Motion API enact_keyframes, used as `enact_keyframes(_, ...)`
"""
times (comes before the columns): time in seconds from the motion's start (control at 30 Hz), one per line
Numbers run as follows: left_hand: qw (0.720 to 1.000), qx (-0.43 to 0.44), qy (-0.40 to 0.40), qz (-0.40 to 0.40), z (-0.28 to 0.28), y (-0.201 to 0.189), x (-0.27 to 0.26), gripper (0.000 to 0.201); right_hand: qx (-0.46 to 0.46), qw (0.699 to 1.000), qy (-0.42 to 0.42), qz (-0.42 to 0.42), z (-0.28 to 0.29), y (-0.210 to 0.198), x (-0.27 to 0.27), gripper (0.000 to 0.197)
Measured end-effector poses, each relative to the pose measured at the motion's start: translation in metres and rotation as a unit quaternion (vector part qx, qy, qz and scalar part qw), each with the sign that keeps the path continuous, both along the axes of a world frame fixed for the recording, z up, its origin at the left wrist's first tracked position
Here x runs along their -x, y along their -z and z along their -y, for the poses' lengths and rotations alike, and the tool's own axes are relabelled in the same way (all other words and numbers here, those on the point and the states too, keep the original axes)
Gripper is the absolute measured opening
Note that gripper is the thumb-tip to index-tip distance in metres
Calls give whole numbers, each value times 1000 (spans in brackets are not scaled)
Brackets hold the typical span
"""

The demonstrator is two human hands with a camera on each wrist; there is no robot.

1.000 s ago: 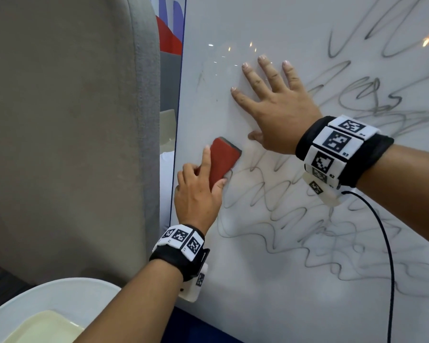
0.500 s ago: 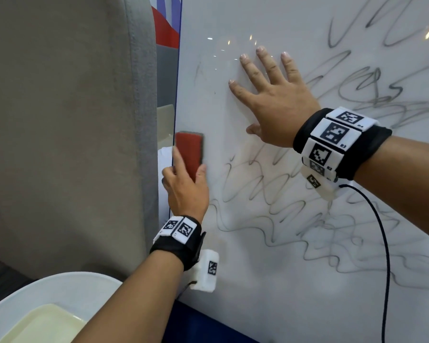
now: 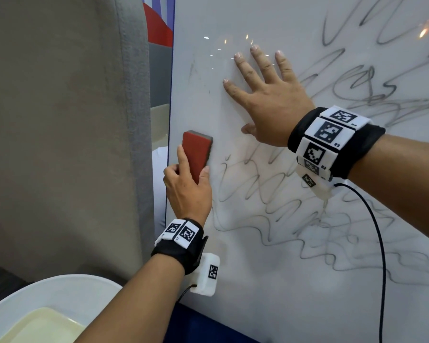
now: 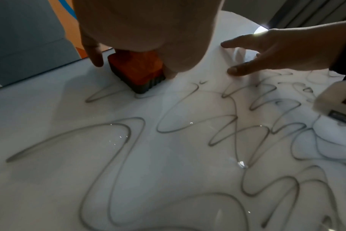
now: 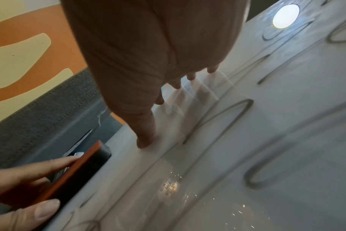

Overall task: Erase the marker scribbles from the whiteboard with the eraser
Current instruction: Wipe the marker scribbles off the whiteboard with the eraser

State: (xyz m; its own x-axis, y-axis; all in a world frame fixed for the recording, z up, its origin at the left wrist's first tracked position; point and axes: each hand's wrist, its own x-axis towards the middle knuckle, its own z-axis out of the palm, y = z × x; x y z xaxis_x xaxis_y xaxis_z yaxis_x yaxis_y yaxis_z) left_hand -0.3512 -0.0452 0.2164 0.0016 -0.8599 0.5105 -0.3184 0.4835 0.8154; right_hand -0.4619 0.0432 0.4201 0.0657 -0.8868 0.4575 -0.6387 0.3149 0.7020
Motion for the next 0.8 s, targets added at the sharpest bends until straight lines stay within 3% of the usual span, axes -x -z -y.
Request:
enact_keyframes(0.07,1000,4,-10,11,-3,-3,2,77,-1,1000,-2,1,0,0,0,95)
enact_keyframes(0.23,978,157,-2,137,-9,0,-1,74,0,1000,-6,2,1,-1,1,96)
enact_keyframes(0.4,997,48,-15,58,0,-16,-1,77,0,1000,-10,3,0,-1,2,95)
enact_keyframes(0.6,968,191,-11,161,0,-9,-5,74,0,1000,-15,7,1,1,2,96)
enact_keyframes(0.8,986,116,-16,116,-3,-23,0,76,1,1000,-15,8,0,0,2,96)
